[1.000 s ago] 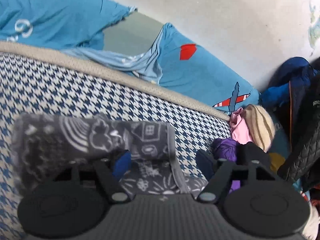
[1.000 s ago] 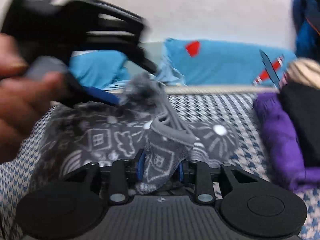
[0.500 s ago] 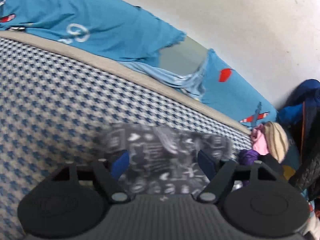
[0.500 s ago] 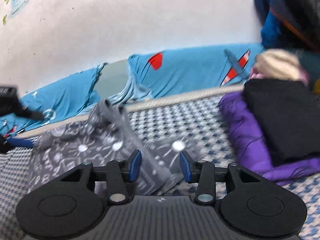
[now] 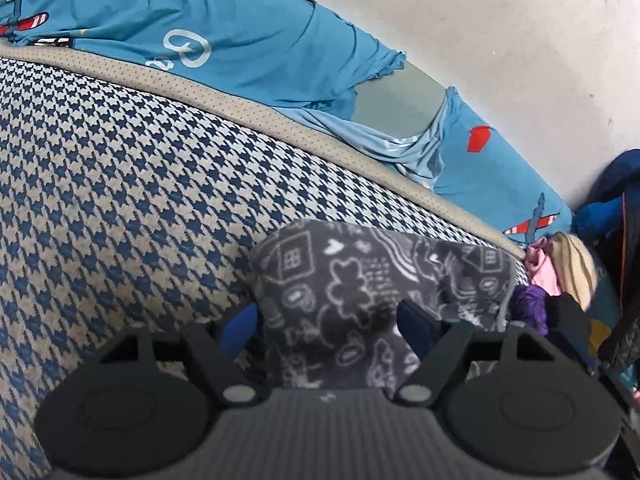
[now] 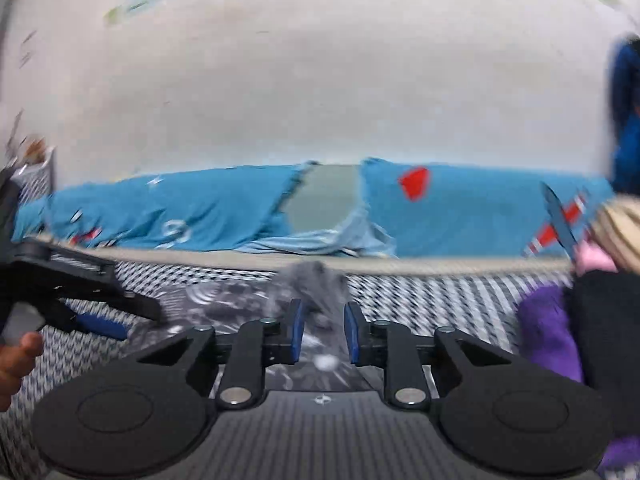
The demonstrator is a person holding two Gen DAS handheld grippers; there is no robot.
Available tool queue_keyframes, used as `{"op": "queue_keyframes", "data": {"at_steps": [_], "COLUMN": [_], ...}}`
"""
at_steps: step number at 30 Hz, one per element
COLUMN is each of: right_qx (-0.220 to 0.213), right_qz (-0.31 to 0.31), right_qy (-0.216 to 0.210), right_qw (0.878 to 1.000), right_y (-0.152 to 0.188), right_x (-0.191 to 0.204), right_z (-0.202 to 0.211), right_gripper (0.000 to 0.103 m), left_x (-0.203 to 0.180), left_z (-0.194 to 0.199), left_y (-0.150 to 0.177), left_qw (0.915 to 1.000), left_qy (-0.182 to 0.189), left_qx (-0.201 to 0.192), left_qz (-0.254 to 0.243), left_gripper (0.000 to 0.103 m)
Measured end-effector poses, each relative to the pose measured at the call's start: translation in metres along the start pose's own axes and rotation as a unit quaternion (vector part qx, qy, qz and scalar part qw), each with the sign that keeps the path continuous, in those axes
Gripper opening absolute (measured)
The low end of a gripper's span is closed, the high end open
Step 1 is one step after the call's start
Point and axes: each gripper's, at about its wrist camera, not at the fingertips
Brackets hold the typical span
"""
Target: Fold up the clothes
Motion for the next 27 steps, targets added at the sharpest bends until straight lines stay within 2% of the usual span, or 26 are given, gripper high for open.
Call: {"op": "queue_keyframes", "data": {"at_steps": [4,9,12,18,20,27], "right_qx": [0.01,0.022,0.024,0.055,0.064,0.09], "right_qz": [0.031,0.049,0.061,0.034,0.024,0.004], "right_qy": [-0.042,-0.057,-0.046,-0.022,-0.017,-0.01], "right_qw": [0.999,0.997,0.997,0.998,0.998,0.996], "right_y": [-0.004,-0.002,-0.001,0.005,0.008,0.025], "right_x": [0.014,0.024,0.026,0.011,0.004,-0.008], "right_z": [-0.023,-0.055,-0.071,-0.107,-0.118,-0.149], "right_gripper": [0.018,0.018,0.018,0.018,0.012,0.012], "left_x": [0.0,-0.002,-0.005,-0.007,-0.006,-0.005], "left_z": [-0.007,-0.017,-0.024,-0.039,-0.044,-0.065], "left_y": [0.0,-0.007,-0.01,-0.019,-0.021,-0.023], "left_qw": [1.0,0.9999,0.9997,0.9994,0.9995,0.9994], "left_qy": [-0.003,-0.003,-0.011,-0.022,-0.022,-0.029], "left_qx": [-0.004,-0.013,-0.02,-0.024,-0.021,-0.018], "left_qz": [0.002,0.003,-0.004,-0.01,-0.009,-0.004], "left_gripper": [0.077,0.08,0.083,0.089,0.093,0.099]}}
Point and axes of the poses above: each gripper's, at about its wrist camera, not at the fingertips, and z roughly against the way its jaws point, x to its left, y to its underside, and after that the axes turned 1 degree about -z, right-handed
